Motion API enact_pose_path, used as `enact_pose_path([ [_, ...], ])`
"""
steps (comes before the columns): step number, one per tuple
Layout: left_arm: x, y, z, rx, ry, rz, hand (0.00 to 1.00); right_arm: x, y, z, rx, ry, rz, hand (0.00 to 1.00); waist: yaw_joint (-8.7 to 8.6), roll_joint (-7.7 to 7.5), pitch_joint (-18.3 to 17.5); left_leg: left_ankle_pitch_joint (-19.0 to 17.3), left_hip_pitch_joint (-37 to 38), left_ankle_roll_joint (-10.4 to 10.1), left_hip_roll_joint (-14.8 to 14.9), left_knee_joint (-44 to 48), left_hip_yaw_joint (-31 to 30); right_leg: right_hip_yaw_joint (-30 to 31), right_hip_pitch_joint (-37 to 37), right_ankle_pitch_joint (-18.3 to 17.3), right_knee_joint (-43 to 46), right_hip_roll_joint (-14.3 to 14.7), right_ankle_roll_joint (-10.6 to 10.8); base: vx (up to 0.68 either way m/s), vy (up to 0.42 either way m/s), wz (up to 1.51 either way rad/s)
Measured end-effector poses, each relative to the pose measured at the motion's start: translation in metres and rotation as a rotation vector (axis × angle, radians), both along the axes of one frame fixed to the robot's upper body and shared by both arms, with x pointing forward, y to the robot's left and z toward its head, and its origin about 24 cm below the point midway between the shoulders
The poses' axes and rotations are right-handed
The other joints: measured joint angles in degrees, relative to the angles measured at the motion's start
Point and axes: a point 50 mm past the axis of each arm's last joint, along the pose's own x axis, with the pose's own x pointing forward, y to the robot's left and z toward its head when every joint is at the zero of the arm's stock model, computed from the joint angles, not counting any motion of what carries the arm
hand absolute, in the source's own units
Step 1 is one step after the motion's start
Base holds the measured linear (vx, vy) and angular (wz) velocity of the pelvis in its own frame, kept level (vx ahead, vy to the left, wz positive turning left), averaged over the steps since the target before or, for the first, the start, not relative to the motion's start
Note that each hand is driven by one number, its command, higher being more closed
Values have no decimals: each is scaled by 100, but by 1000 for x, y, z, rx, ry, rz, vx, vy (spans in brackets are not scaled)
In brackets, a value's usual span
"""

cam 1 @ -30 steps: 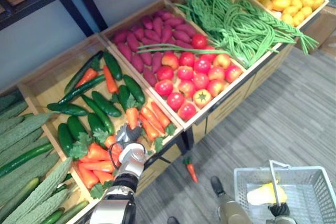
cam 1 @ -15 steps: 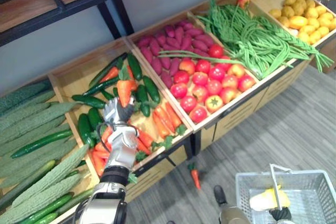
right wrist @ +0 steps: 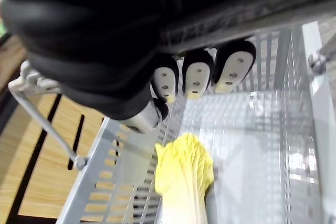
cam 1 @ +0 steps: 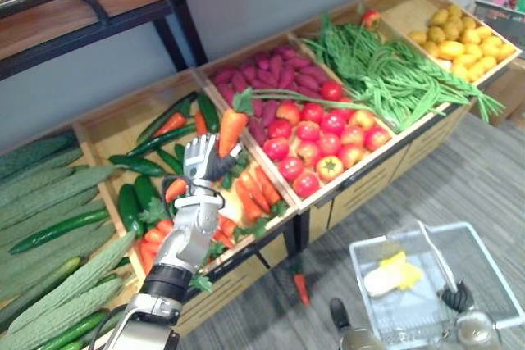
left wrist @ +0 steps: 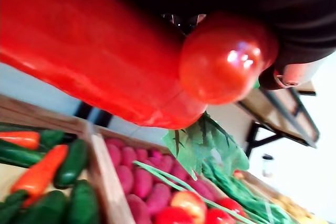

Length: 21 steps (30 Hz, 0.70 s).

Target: Pick vegetable in the basket

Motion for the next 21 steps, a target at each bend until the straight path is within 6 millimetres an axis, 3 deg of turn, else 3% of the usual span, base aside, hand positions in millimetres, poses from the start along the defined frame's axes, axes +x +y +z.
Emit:
enact_pose_path([
  [5, -7, -27, -6, 47, 46, -195, 100, 31, -14, 38, -105, -49, 198, 100, -11, -35, -12, -141, 206, 26, -100, 3, 587, 658, -112, 87, 3, 68, 124, -10, -1, -57],
  [11, -17, -50, -10, 100, 98, -378, 100, 47, -18, 53, -174, 15, 342, 100, 10, -66, -3, -351, 477, 47, -222, 40, 1270, 1361, -157, 177, 19, 113, 264, -29, -3, -61],
  [17, -36, -90, -12, 141, 136, -626, 100, 70, 9, 78, -202, -70, 512, 100, -3, -119, -2, -895, 655, -49, -41, 687, 2215, 2135, -207, 221, 102, 376, 335, 5, -26, -70],
  [21, -43, -109, -7, 127, 132, -736, 100, 82, 26, 93, -220, -136, 595, 100, 16, -137, -17, -1091, 654, -125, 113, 1000, 2536, 2342, -289, 220, 184, 526, 337, 54, -27, -40],
])
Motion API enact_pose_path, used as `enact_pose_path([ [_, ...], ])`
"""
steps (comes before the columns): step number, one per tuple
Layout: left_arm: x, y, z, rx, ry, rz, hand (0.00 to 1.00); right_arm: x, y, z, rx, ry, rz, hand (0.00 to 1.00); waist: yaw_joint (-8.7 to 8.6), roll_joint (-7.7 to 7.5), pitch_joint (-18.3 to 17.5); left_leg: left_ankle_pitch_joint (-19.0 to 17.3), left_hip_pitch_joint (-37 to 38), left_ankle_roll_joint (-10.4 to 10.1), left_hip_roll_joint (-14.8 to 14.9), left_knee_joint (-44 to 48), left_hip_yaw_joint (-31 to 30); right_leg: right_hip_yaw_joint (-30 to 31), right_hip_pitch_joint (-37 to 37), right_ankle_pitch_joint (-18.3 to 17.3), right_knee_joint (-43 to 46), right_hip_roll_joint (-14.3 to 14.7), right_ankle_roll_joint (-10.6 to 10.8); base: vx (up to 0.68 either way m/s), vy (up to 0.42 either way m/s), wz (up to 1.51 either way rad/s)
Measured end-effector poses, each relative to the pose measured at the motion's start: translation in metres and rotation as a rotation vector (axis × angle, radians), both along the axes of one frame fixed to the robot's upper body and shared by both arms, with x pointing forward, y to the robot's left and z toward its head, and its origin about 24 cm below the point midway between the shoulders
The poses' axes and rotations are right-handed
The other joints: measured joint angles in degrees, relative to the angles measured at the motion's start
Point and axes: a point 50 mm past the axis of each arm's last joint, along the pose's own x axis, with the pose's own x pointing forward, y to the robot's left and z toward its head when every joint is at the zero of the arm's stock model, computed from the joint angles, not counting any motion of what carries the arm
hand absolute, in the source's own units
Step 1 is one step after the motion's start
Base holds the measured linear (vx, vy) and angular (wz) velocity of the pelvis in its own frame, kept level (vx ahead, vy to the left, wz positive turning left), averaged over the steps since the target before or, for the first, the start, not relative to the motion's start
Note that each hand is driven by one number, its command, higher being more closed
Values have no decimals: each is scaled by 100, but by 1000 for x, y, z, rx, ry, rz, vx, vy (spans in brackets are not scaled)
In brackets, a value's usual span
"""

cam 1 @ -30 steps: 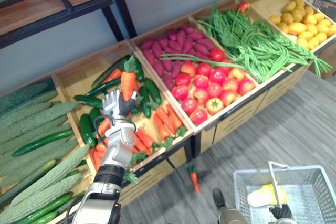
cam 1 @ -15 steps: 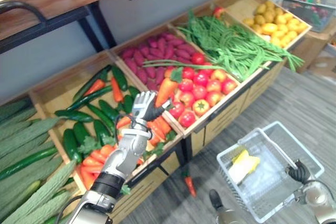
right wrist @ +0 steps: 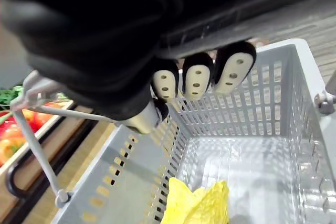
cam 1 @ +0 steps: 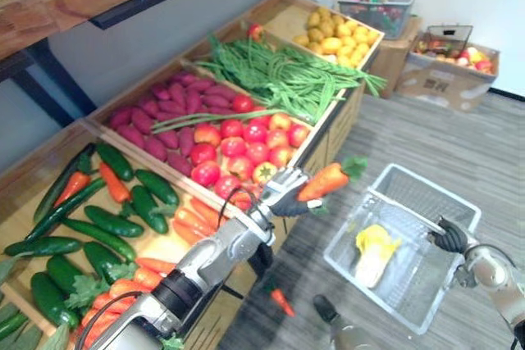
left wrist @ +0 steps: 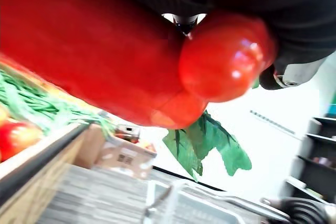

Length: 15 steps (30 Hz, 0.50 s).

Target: Pick vegetable in the basket

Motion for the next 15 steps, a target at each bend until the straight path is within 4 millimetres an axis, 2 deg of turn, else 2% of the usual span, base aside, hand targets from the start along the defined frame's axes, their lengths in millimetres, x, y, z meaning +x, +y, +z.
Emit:
enact_pose_path([
  [6, -18, -23, 0, -31, 56, -159, 100, 25, 37, 27, -19, -101, 198, 100, 18, 2, -12, -213, 175, -184, 289, 431, 751, 410, -64, -1, 119, 328, 0, 38, 26, -39],
  [9, -24, -29, -4, -16, 83, -201, 100, 31, 50, 35, -20, -132, 258, 100, 0, 6, -17, -235, 220, -222, 352, 530, 1049, 543, -99, -1, 140, 421, 0, 13, 35, -34],
  [15, -31, -41, -10, 1, 119, -253, 100, 33, 57, 34, -46, -113, 306, 100, 12, 6, -30, -271, 365, -284, 457, 620, 1353, 699, -89, -10, 219, 588, -8, -1, -7, -18],
])
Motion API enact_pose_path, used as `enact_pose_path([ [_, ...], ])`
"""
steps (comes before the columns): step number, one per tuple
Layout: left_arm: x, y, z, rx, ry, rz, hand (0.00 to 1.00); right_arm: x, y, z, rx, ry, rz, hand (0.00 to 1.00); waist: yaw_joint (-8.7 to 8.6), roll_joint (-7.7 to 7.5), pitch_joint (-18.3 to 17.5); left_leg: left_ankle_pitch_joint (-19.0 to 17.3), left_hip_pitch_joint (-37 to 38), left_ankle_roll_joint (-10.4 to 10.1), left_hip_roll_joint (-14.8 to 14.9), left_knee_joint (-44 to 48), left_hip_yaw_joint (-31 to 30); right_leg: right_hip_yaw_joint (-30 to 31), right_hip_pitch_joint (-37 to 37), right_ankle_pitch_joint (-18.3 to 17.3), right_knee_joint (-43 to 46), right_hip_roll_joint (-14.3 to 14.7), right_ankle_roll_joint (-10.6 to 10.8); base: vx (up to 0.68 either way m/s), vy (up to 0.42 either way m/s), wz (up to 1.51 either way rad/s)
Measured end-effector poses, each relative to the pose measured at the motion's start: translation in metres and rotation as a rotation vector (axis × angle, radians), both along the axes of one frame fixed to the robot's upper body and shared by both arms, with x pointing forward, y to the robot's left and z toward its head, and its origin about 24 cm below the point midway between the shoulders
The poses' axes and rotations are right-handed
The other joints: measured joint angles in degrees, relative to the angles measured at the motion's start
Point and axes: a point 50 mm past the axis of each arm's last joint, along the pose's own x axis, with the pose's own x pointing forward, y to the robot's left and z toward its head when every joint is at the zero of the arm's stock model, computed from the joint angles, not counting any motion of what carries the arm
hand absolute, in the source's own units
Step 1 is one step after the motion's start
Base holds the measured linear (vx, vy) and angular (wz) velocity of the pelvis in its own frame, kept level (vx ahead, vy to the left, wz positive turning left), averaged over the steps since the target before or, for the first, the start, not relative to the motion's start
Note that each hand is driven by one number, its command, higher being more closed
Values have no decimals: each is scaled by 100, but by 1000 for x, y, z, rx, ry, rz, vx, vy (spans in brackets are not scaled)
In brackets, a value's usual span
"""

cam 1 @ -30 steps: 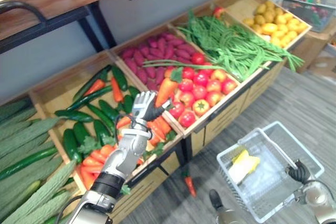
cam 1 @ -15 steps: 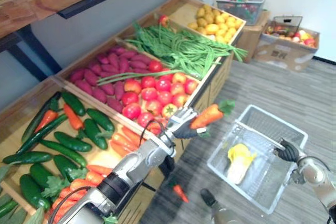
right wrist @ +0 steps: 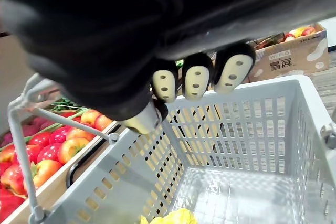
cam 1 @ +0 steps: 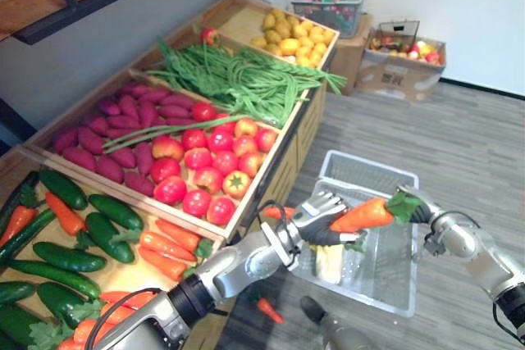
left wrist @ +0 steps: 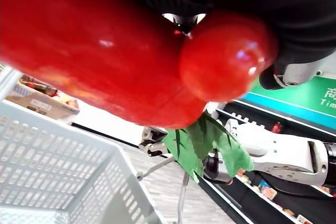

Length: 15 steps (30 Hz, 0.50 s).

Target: Pick vegetable in the basket

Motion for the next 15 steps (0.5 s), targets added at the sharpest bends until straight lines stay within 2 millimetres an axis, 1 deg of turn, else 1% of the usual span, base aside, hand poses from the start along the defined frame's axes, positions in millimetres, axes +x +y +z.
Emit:
enact_pose_path([
  [2, -1, -5, -4, 0, 18, -7, 100, 0, 0, 0, -4, 0, -1, 100, -3, 4, -21, -1, 9, -1, 3, 0, 22, 13, 1, -3, 2, 9, -2, -12, -15, -4],
  [5, -1, -13, -15, 8, 66, -3, 100, 0, 0, 3, -9, -7, 7, 100, -18, -5, -55, -1, 19, -2, 4, 1, 50, 24, -1, -3, 4, 17, -2, -8, -10, -2],
  [10, 2, -19, -33, 65, 110, 12, 100, 6, 19, 15, -1, -52, 85, 100, -80, -13, -74, -9, 52, -15, 6, 16, 155, 109, -18, -2, 26, 66, -2, -1, -10, -10],
  [13, 9, -24, -45, 117, 128, 44, 100, 7, 34, 23, 18, -81, 148, 100, -110, -40, -116, -12, 31, -22, 5, 24, 248, 176, -96, -3, 65, 115, -2, 5, -13, -12],
  [15, 11, -26, -49, 126, 144, 55, 100, 7, 38, 25, 23, -83, 170, 100, -135, -42, -128, -12, 44, -22, 8, 22, 284, 204, -99, -2, 69, 137, -2, 8, -23, -12],
])
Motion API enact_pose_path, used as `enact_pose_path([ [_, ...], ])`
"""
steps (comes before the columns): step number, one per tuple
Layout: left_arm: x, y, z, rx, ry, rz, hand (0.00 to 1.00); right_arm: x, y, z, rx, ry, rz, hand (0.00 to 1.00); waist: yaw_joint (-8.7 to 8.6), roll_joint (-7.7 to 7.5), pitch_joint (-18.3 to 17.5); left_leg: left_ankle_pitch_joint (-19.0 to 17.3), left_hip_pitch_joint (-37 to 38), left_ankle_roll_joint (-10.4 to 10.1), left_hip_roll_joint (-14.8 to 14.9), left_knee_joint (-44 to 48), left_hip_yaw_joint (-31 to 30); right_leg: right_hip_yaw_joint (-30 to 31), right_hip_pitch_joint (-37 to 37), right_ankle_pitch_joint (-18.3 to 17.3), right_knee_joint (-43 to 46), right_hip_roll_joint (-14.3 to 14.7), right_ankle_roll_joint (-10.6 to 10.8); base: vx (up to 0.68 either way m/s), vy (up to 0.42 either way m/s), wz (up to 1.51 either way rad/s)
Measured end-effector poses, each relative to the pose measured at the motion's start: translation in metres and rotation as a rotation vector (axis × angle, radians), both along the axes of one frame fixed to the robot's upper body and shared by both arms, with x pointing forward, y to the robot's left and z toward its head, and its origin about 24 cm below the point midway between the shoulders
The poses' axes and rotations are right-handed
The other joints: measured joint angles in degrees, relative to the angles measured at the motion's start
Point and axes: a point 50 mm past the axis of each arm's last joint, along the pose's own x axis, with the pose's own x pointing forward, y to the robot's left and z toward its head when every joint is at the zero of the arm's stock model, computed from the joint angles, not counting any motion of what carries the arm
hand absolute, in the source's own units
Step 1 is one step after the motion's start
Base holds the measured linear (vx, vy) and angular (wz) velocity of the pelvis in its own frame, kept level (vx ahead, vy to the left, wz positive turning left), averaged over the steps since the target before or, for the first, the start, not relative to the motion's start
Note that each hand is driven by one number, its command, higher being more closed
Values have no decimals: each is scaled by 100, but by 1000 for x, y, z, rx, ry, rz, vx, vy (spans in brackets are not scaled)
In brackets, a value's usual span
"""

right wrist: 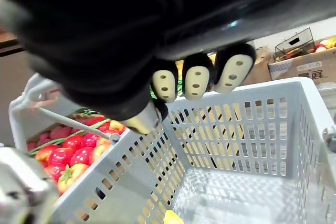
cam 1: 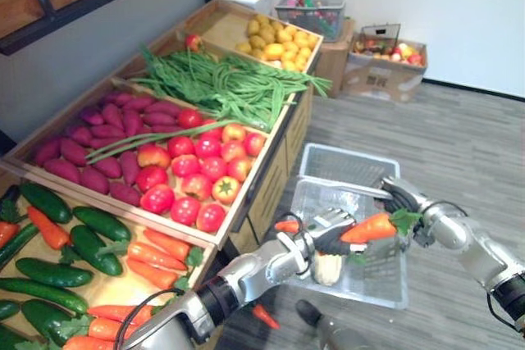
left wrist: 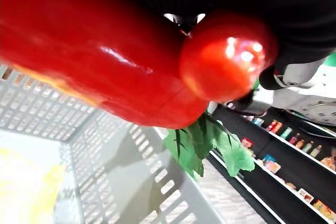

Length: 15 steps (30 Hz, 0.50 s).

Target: Pick vegetable in the basket

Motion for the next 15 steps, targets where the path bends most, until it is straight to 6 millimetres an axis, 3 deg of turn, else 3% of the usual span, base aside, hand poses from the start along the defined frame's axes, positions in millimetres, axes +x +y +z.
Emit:
enact_pose_path([
  [9, 6, -15, -14, 65, 23, 24, 100, 0, 14, 1, -9, 11, 67, 100, -67, -6, -36, 1, 80, -2, -25, -29, 207, 154, -16, -1, 14, 85, 1, -2, -36, -10],
  [15, 10, -12, -29, 154, 33, 58, 100, 2, 24, 5, 7, 21, 108, 100, -92, -18, -94, 3, 80, -4, -46, -41, 327, 251, -77, 0, 34, 134, 1, -6, -57, -10],
])
